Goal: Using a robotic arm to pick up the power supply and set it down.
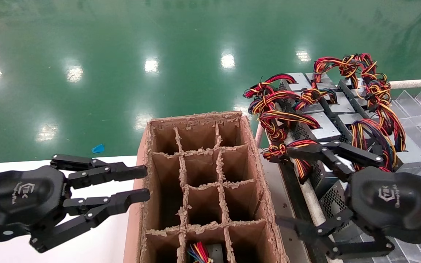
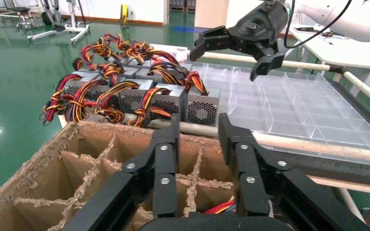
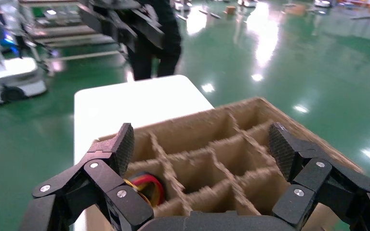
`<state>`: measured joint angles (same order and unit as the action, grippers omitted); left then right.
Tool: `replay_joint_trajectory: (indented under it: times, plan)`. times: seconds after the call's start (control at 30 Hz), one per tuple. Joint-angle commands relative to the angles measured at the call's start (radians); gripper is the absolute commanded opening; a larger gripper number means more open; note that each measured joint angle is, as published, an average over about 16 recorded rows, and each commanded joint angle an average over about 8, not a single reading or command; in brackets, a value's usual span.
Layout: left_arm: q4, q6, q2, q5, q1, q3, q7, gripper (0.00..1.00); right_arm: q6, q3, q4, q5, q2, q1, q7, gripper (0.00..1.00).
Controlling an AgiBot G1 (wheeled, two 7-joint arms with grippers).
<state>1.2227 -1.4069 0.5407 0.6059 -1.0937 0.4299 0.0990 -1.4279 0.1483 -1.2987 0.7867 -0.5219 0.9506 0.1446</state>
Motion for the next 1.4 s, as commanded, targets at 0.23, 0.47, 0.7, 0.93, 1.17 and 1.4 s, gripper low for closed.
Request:
replay_joint_trajectory:
  times: [0.23,0.47,0.7,0.93,1.17,1.4]
  plan:
    - [0.0,0.0,0.0,0.0,0.0,0.0,0.0,1.0,-0.041,0.079,0.009,-0.034,-0.054,0.075,0.026,1.0]
    - [0.0,0.0,0.0,0.0,0.0,0.0,0.0,1.0,-0.07,0.137,0.015,-0.058,-0.093,0.129,0.045,1.0]
    - [0.0,0.0,0.0,0.0,0.0,0.0,0.0,1.0,-0.076,0.149,0.017,-0.065,-0.101,0.141,0.048,1.0]
    - [0.0,0.0,0.0,0.0,0.0,0.0,0.0,1.0,-0.073,0.141,0.016,-0.062,-0.096,0.133,0.046,1.0]
    - [0.0,0.0,0.0,0.0,0.0,0.0,0.0,1.0,-0.07,0.137,0.016,-0.059,-0.093,0.128,0.044,1.0]
    - [0.0,0.0,0.0,0.0,0.0,0.0,0.0,1.0,-0.069,0.134,0.015,-0.058,-0.091,0.126,0.044,1.0]
